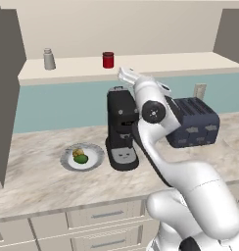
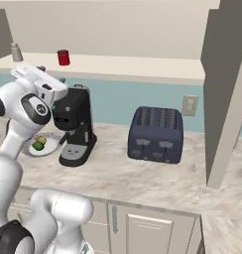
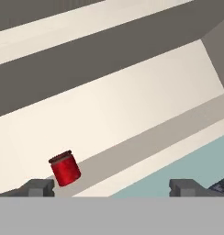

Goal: Pick the avocado and bread from the counter and place them on the plate. Then pick the jam from the cabinet and place it next to the plate. Lastly close the cabinet door.

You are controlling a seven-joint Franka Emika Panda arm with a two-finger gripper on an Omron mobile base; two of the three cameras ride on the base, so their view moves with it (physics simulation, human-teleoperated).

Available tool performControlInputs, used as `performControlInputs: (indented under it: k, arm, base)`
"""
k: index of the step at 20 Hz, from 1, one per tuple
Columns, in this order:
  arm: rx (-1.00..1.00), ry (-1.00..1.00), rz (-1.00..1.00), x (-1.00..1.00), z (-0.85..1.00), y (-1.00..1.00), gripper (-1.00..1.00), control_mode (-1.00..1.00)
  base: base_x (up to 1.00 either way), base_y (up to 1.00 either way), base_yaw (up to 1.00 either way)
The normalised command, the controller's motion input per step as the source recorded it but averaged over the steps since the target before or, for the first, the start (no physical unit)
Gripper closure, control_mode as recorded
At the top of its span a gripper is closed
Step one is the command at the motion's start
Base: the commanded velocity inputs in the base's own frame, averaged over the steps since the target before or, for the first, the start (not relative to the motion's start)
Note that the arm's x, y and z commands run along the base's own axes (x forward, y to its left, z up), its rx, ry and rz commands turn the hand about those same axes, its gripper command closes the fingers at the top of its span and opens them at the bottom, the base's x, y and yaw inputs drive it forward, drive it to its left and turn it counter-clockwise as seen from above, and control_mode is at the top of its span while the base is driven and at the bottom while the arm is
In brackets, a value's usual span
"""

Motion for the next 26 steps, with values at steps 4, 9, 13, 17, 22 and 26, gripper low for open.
performControlInputs:
  k: [4,9,13,17,22,26]
  arm:
    - [0.0,0.04,0.01,0.16,0.11,0.02,-1.0,-1.0]
    - [-0.05,0.11,0.01,0.21,0.13,0.11,-1.0,-1.0]
    - [-0.15,0.15,0.01,0.16,0.07,0.22,-1.0,-1.0]
    - [-0.16,0.13,0.0,0.29,0.04,0.26,-1.0,-1.0]
    - [-0.09,0.07,0.0,0.5,0.0,0.12,-1.0,-1.0]
    - [-0.05,0.02,0.03,0.51,0.0,0.01,-1.0,-1.0]
  base:
    - [0.0,0.0,0.0]
    - [0.0,0.0,0.0]
    - [0.0,0.0,0.0]
    - [0.0,0.0,0.0]
    - [0.0,0.0,0.0]
    - [0.0,0.0,0.0]
